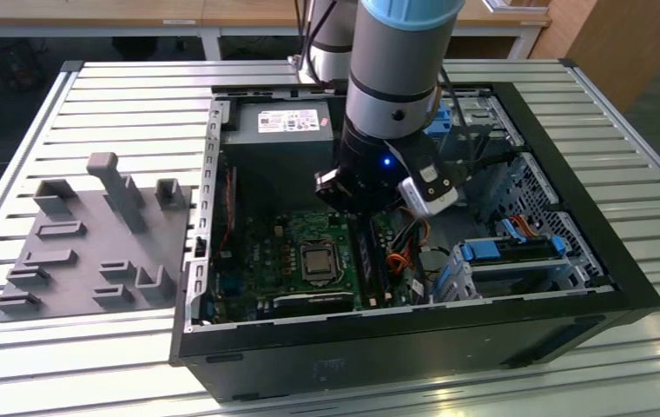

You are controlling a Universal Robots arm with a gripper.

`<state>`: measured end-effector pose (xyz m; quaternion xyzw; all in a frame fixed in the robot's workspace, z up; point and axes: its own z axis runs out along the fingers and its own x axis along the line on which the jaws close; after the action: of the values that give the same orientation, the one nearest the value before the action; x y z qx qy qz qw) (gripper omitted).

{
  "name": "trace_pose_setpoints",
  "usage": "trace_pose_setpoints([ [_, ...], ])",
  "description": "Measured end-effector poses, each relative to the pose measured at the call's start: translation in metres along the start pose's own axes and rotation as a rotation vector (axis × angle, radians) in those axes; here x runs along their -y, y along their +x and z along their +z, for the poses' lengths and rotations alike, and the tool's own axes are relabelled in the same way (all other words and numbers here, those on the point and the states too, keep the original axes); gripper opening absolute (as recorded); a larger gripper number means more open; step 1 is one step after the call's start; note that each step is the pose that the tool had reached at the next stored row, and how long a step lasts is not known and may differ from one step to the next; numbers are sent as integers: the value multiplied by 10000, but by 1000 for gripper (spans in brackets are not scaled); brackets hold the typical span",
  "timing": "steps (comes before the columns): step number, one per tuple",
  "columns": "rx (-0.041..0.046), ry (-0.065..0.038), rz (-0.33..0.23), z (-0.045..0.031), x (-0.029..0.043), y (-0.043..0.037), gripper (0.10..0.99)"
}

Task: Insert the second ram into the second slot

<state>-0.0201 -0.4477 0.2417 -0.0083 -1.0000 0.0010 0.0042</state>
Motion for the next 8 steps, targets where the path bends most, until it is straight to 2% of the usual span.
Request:
trace_pose_setpoints([
  [8, 0, -2, 38, 27, 41, -1, 133],
])
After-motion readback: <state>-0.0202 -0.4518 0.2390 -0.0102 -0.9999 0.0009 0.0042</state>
